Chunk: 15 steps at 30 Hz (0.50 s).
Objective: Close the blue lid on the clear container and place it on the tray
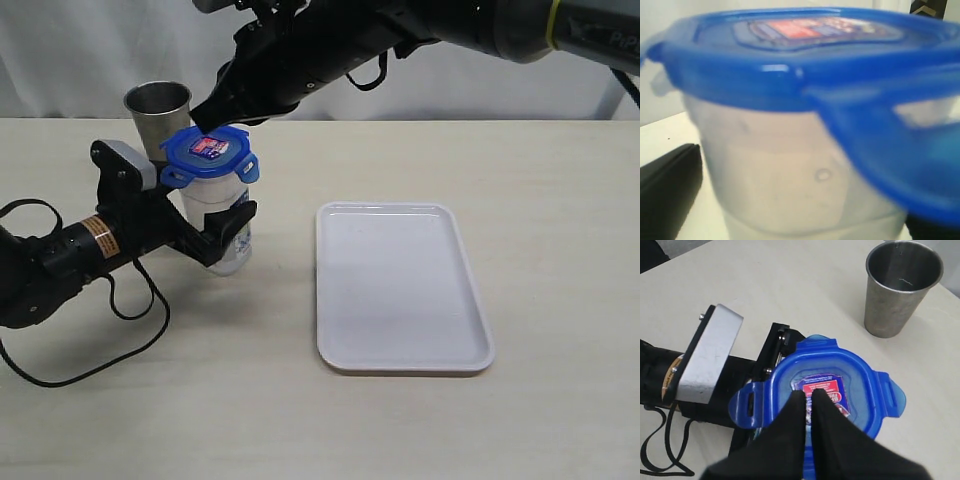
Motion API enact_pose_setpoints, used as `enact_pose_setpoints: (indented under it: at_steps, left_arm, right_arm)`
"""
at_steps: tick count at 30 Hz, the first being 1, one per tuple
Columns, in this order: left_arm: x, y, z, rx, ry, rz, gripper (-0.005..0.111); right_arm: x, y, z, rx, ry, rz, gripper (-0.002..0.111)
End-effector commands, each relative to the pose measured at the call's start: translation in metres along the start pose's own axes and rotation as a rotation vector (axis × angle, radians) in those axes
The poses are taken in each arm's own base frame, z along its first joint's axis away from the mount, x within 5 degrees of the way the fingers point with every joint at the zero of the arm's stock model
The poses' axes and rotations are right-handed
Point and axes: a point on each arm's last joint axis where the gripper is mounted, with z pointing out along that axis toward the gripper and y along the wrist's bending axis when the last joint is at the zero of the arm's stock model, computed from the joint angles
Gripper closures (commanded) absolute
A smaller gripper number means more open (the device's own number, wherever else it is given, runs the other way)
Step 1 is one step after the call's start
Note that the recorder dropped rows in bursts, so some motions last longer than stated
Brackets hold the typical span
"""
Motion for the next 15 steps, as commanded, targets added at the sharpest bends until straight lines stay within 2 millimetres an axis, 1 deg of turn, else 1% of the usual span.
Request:
enact_pose_setpoints:
  at_steps: [1, 5, 14, 15]
  left_arm:
    - [-0.0017, -0.0007, 0.0020, -0.003, -0.016, -0.005, 0.002]
    - [-0.0017, -0.0006, 0.0020, -0.005, -0.017, -0.005, 0.002]
    - [-0.0017, -0.0018, 0.0023, 0.003, -0.016, -0.003, 0.002]
    - [-0.0017, -0.0018, 0.0023, 0.003, -0.016, -0.005, 0.002]
  right_arm:
    - [-0.0002, -0.0028, -0.0049, 0.037, 0.013, 0.011, 0.104]
    - [0.0020, -0.0058, -0.0051, 0.070, 0.038, 0.012, 0.104]
    - [0.0017, -0.0060, -0.0051, 0.073, 0.034, 0.029, 0.103]
    - [0.0023, -0.0068, -0.0052, 0.082, 0.039, 0.047, 0.099]
